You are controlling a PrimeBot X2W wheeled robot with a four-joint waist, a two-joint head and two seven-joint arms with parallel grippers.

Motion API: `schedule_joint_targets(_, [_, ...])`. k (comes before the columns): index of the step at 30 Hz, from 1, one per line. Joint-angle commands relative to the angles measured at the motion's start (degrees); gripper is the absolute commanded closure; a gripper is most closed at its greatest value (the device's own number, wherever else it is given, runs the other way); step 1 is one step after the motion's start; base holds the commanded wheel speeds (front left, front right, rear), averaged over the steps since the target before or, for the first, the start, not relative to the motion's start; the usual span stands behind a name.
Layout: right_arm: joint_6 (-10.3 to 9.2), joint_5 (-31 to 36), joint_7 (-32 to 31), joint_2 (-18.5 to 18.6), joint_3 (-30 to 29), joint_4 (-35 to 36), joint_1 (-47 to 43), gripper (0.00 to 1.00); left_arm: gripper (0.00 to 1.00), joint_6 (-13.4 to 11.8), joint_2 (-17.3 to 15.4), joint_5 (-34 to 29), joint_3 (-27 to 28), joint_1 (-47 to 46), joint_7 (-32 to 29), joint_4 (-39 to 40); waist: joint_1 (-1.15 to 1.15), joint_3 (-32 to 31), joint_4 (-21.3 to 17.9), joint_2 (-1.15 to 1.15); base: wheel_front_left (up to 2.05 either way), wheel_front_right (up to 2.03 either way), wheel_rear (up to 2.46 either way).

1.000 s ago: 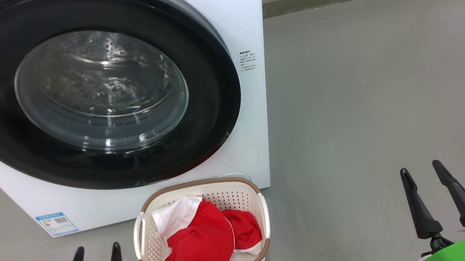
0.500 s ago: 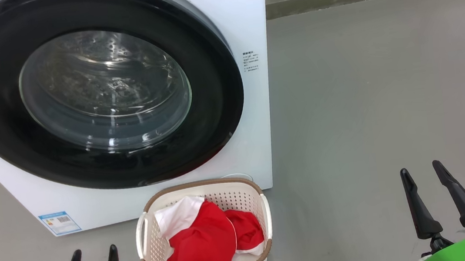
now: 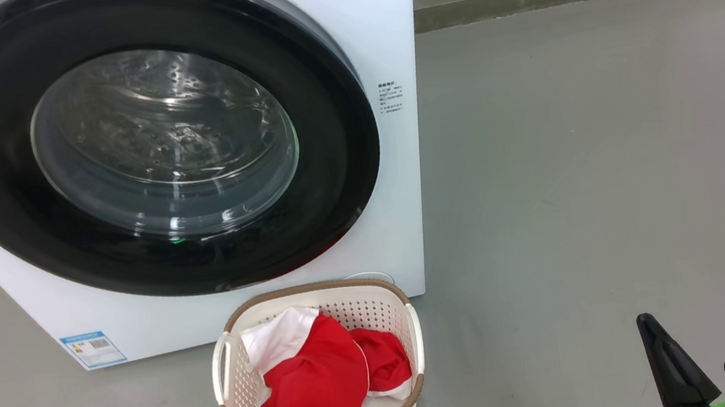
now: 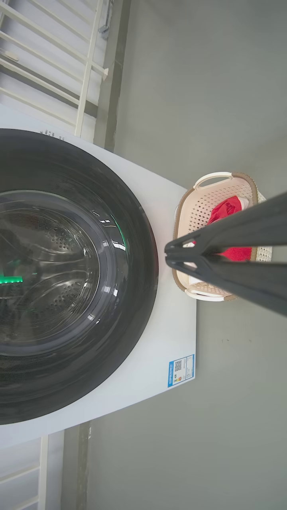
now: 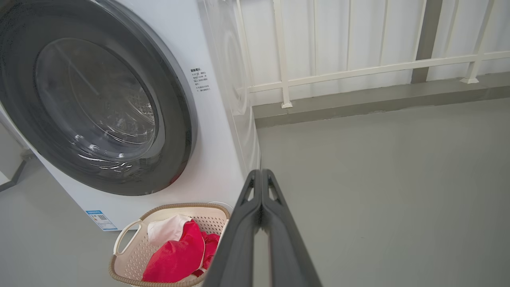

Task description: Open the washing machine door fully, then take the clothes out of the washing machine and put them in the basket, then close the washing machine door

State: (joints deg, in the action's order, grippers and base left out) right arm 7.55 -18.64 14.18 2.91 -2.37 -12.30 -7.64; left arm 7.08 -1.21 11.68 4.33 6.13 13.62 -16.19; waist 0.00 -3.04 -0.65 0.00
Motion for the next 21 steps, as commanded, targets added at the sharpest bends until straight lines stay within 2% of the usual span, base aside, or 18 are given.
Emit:
schedule_joint_targets(1, [0.0, -2.23, -0.33, 0.45, -0.16, 1.29, 1.41, 1.0, 1.0, 0.02, -0.62, 2.03, 0.41, -1.21, -0.41, 1.25, 0.07, 0.02, 0.02, 0.0, 0.0, 0.0, 0.0])
schedule_joint_targets(3, [0.0, -3.42, -0.67, 0.45, -0.22, 1.29, 1.56, 1.0, 1.0, 0.02, -0.64, 3.35, 0.43, -1.33, -0.74, 1.33, 0.13, 0.0, 0.03, 0.0, 0.0, 0.0, 0.0])
schedule_joint_targets(8, [-0.01, -6.4, -1.49, 0.44, -0.36, 1.14, 2.07, 1.0, 1.0, 0.04, -0.68, 6.62, 0.45, -1.75, -1.5, 1.39, 0.01, 0.23, 0.05, 0.0, 0.0, 0.0, 0.0])
schedule_joint_targets(21, [-0.01, -13.52, -3.49, 0.42, -0.73, 0.82, 3.35, 1.0, 1.0, 0.08, -0.79, 14.43, 0.59, -2.87, -3.42, 1.49, 0.0, 0.57, 0.12, 0.0, 0.0, 0.0, 0.0])
